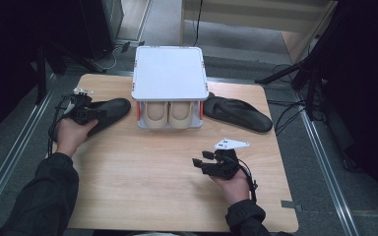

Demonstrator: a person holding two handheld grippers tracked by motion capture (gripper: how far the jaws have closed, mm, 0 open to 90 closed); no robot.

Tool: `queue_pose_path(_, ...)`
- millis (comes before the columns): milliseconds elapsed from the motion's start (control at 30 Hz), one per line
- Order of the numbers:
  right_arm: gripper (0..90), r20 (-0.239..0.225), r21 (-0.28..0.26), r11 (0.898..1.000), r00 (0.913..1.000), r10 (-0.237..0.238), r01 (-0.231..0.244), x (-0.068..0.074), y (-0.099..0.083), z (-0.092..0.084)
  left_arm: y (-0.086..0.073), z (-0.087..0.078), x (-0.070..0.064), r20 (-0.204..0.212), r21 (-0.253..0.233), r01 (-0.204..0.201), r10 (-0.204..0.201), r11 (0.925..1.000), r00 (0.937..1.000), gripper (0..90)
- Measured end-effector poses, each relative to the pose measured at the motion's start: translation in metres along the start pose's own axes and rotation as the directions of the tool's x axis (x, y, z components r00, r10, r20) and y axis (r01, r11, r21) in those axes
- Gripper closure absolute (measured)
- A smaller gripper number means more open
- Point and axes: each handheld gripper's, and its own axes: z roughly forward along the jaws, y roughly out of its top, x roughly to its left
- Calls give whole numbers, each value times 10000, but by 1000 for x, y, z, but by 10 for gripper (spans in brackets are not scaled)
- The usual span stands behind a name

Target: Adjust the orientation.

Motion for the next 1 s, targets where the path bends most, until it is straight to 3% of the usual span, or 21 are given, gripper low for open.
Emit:
queue_pose_path(133, 479, -5, -13, 10000, 10000, -8, 8, -1, 1, 0, -7, -5, -1, 238, 33, 121, -122, 9999, 9996, 900)
queue_pose_path(700, 478, -41, 49, 10000, 10000, -53, 53, -1, 5, 4, -29, -21, -17, 202, 172, -284, 281, 9994, 9994, 900)
queue_pose_path(1000, 478, -209, 119, 9998, 9997, -161, 164, 1, 11, 10, -43, -31, -24, 377, 299, -292, 281, 9991, 9989, 900)
